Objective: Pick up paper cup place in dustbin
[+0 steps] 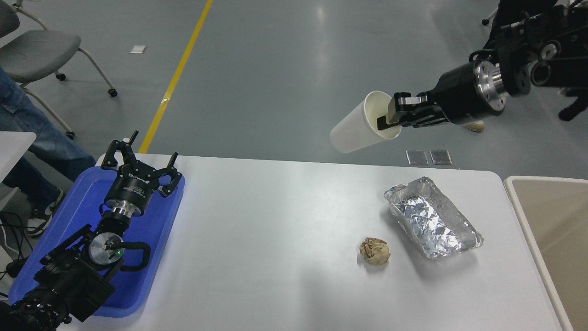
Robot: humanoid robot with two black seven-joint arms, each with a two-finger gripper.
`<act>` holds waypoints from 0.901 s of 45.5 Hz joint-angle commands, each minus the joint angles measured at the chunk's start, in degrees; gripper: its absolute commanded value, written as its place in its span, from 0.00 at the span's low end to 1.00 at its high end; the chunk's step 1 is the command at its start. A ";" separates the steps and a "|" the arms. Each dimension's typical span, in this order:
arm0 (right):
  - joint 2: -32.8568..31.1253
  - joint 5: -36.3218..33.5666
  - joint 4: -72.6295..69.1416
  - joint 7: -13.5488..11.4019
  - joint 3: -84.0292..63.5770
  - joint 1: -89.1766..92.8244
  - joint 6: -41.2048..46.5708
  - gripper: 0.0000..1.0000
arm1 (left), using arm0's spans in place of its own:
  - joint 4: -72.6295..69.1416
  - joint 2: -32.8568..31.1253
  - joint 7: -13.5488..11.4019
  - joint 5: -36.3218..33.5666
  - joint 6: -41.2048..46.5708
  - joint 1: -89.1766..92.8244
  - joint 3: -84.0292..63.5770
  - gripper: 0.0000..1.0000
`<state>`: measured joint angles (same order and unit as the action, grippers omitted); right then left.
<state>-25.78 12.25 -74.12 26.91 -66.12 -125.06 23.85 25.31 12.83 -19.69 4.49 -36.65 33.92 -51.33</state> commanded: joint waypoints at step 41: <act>-8.23 -21.83 43.88 -19.86 -3.49 46.12 -21.12 0.00 | 0.00 0.00 0.00 -0.01 -0.09 0.00 0.00 1.00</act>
<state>-31.96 -8.00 -35.20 17.26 -69.68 -89.71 9.65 25.31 12.83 -19.68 4.48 -36.66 33.93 -51.33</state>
